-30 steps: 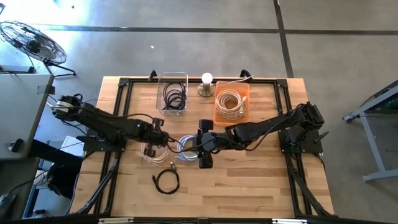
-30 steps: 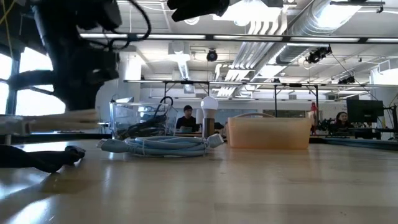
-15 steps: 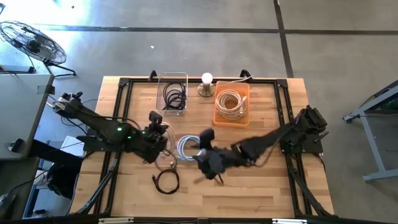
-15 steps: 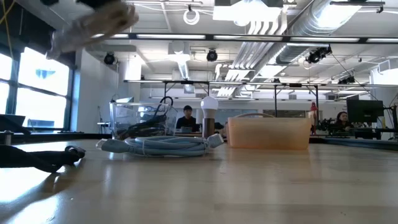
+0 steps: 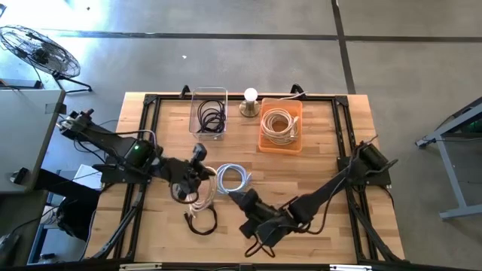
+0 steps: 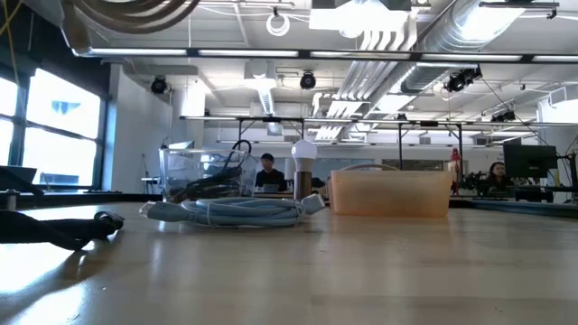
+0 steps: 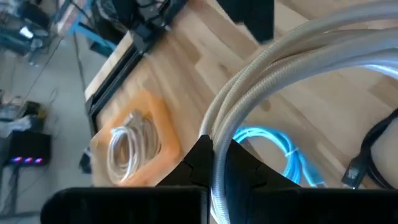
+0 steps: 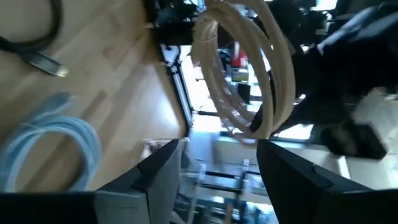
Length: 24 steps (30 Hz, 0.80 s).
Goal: Pick & Place USB Port
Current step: Put the light brown charger cable into the orange bin
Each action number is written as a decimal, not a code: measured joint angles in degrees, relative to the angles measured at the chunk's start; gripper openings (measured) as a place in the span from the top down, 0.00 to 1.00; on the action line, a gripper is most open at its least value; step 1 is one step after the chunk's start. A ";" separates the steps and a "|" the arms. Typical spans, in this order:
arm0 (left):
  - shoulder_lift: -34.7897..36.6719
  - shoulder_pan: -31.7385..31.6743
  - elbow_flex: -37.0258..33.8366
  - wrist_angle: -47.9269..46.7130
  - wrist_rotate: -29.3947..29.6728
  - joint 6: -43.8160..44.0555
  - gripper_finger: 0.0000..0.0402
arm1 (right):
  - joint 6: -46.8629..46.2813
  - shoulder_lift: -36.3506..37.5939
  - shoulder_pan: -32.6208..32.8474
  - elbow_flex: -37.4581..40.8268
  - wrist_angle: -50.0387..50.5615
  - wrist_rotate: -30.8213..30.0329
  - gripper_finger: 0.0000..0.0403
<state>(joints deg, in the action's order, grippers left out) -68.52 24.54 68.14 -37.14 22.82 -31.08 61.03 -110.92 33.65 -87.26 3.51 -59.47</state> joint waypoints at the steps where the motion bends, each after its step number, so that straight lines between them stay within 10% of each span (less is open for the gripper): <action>1: -0.41 -0.75 0.00 0.41 -1.24 -0.33 0.97 | 2.34 -0.77 -0.14 0.00 -2.32 -0.74 0.49; 24: -9.30 -5.06 -0.02 3.57 -10.43 -3.60 0.98 | 6.88 -3.62 -4.39 0.02 -12.05 7.44 0.51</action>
<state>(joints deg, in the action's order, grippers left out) -77.82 19.49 68.12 -33.57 12.40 -34.68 67.91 -114.54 29.26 -87.24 -8.54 -52.03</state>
